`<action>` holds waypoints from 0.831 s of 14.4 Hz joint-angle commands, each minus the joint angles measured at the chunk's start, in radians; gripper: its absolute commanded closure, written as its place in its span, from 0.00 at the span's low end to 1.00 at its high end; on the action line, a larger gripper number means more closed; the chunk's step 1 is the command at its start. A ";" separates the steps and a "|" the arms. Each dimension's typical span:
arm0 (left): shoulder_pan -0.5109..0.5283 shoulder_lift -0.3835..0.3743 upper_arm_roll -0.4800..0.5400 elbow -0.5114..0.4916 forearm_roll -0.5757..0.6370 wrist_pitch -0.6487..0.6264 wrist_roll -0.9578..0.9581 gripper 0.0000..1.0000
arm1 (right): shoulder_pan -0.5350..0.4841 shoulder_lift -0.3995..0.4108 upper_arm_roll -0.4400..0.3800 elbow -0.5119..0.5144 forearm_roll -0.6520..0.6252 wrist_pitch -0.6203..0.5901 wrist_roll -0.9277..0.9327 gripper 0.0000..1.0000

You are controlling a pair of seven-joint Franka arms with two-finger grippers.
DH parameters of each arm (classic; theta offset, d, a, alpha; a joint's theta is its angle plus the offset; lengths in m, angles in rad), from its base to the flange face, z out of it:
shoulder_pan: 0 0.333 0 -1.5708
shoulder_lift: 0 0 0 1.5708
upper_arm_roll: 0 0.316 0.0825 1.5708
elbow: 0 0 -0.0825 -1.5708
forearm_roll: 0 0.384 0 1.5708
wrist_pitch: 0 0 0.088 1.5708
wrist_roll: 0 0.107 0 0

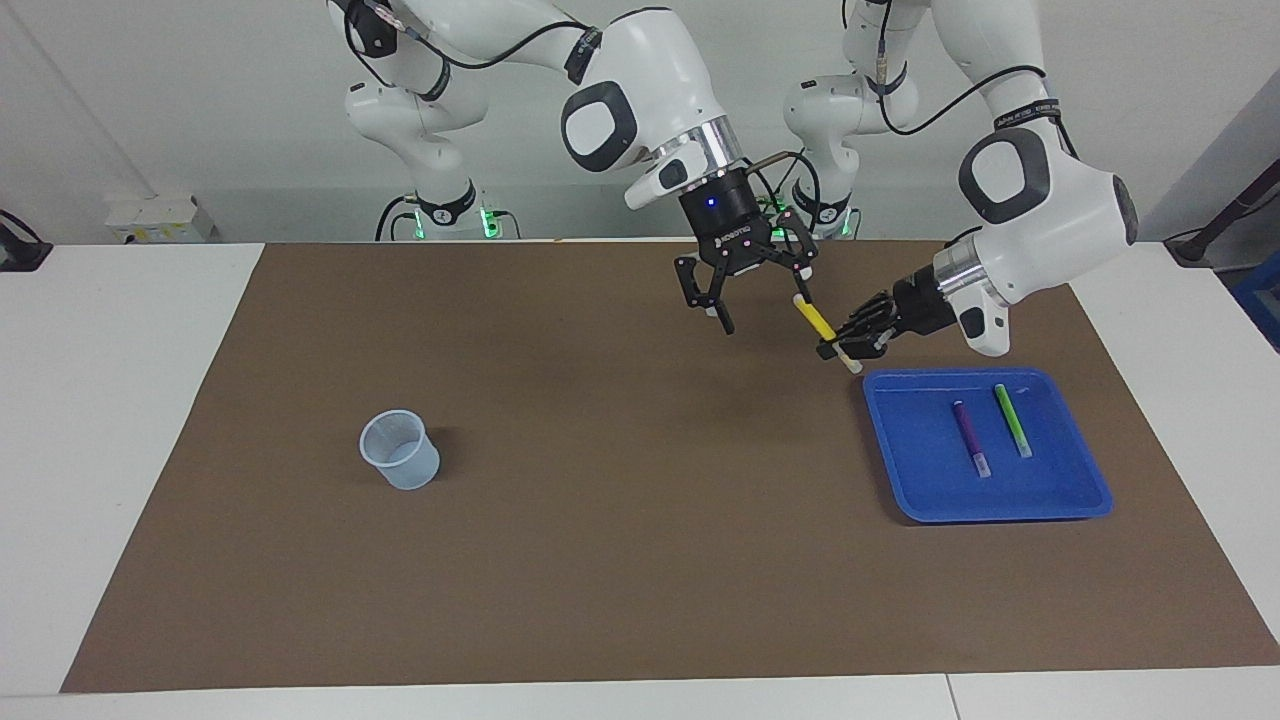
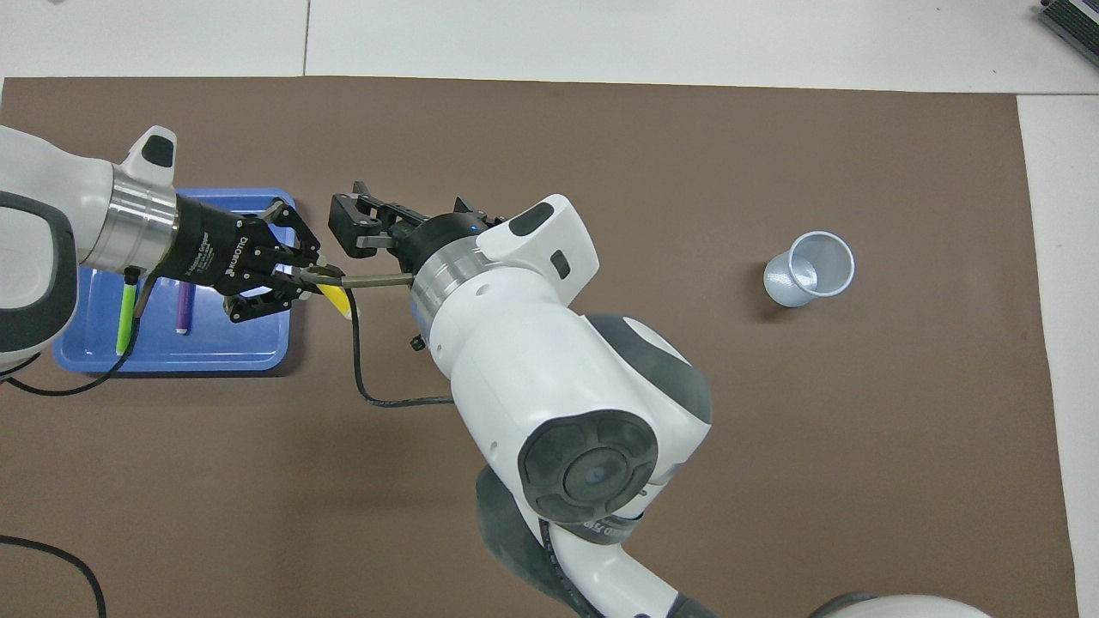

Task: Right arm passes pens to left for tray arrangement
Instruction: 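Lower the yellow pen into the tray while the right gripper withdraws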

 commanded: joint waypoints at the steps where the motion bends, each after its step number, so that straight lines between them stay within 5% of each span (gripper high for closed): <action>1: -0.030 -0.016 0.010 -0.020 0.147 0.004 0.198 1.00 | -0.055 -0.038 0.020 0.010 0.126 -0.161 -0.217 0.00; 5: -0.067 -0.010 0.009 -0.020 0.365 0.060 0.447 1.00 | -0.232 -0.107 0.017 0.011 0.443 -0.374 -0.714 0.00; 9: -0.058 -0.003 0.009 -0.029 0.465 0.139 0.718 1.00 | -0.348 -0.152 0.014 0.011 0.458 -0.574 -0.752 0.00; 12: -0.069 -0.004 0.010 -0.040 0.471 0.160 0.725 1.00 | -0.431 -0.173 0.014 0.011 0.458 -0.715 -0.860 0.00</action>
